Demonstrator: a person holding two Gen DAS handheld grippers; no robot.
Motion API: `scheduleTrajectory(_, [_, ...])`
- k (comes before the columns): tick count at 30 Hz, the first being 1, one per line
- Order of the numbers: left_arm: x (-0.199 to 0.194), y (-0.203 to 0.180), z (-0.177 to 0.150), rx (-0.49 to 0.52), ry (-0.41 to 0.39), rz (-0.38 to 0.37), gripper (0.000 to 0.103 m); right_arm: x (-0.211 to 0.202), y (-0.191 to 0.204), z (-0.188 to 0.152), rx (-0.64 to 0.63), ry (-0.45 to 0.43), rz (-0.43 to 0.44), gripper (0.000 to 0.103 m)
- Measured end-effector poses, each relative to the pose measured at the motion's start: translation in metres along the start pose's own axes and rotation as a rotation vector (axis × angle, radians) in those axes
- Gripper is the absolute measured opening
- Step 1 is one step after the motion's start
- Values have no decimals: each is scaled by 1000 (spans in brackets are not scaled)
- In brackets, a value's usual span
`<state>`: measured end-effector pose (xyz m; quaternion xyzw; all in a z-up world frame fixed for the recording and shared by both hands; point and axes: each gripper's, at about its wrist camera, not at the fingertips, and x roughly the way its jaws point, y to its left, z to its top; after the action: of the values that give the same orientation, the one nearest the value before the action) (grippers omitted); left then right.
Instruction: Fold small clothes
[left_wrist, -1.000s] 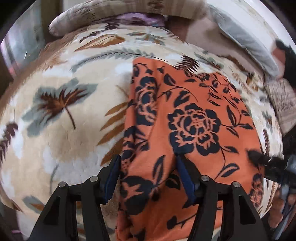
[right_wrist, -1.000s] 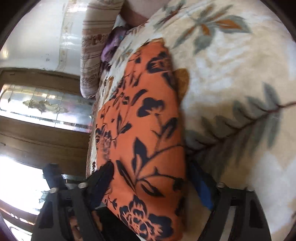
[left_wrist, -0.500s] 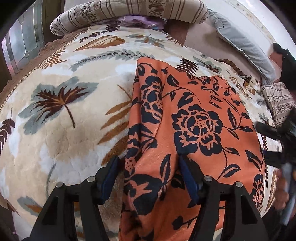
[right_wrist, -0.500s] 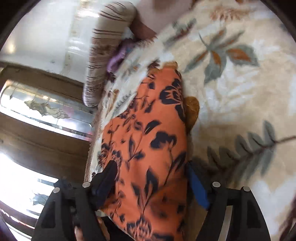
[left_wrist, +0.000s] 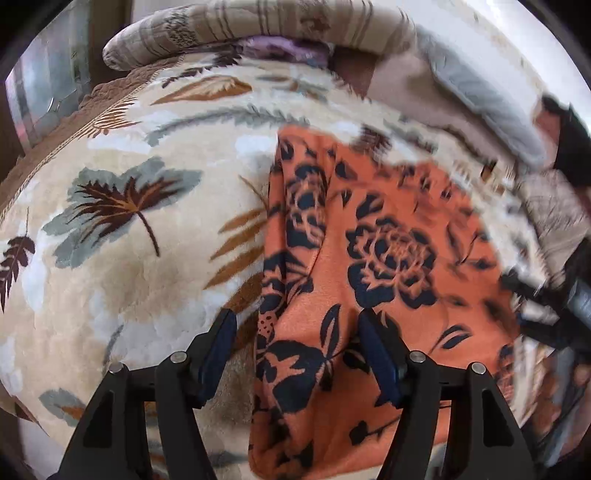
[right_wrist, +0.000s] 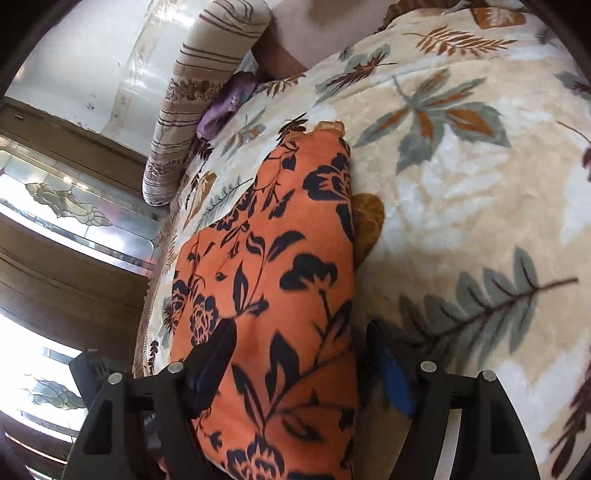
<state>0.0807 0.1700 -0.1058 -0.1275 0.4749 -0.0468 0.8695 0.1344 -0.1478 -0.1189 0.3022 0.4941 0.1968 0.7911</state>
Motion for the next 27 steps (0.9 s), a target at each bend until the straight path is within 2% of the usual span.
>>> scheduleTrajectory(2, [-16,12,7,-60,-48,-90,75,0,-2,-5,-7,18,12,76])
scheduleTrajectory(4, [-16,25,14,-114,-56,-116,84,1,-4,-5,-17,17,15,76])
scheduleTrajectory(5, [-11,29,16,-128,-42,-117,85,2,-5,-4,-13,16,20,76])
scheduleTrajectory(7, [22,33,22,-137,99,-154,85,17,-6,4,0,55,39,79])
scheduleTrajectory(8, [34,31,21,-124,141,-161,84,25,-4,3,1,73,41,79])
scheduleTrajectory(9, [35,27,21,-96,133,-146,84,38,1,5,-31,124,56,78])
scheduleTrajectory(10, [34,19,21,-47,123,-124,74,43,6,5,-66,136,44,66])
scheduleTrajectory(11, [33,10,21,-6,130,-158,37,43,15,7,-111,140,7,60])
scheduleTrajectory(12, [34,8,22,-11,147,-196,35,41,19,8,-124,139,15,45])
scheduleTrajectory(13, [33,5,22,-19,139,-193,33,34,28,11,-166,122,14,41])
scheduleTrajectory(16, [31,-6,25,-28,120,-209,29,13,47,17,-256,76,14,38])
scheduleTrajectory(20, [18,-44,42,-5,23,-261,28,-29,57,42,-330,-5,11,38])
scheduleTrajectory(22, [22,-76,57,23,-8,-286,29,-53,39,65,-324,-53,-10,38])
scheduleTrajectory(24, [38,-106,64,53,11,-288,30,-68,10,80,-275,-65,-14,38])
scheduleTrajectory(26, [66,-137,67,97,49,-249,36,-72,-30,94,-206,-78,-34,39])
scheduleTrajectory(27, [83,-148,65,122,89,-206,37,-69,-53,99,-159,-59,-53,44])
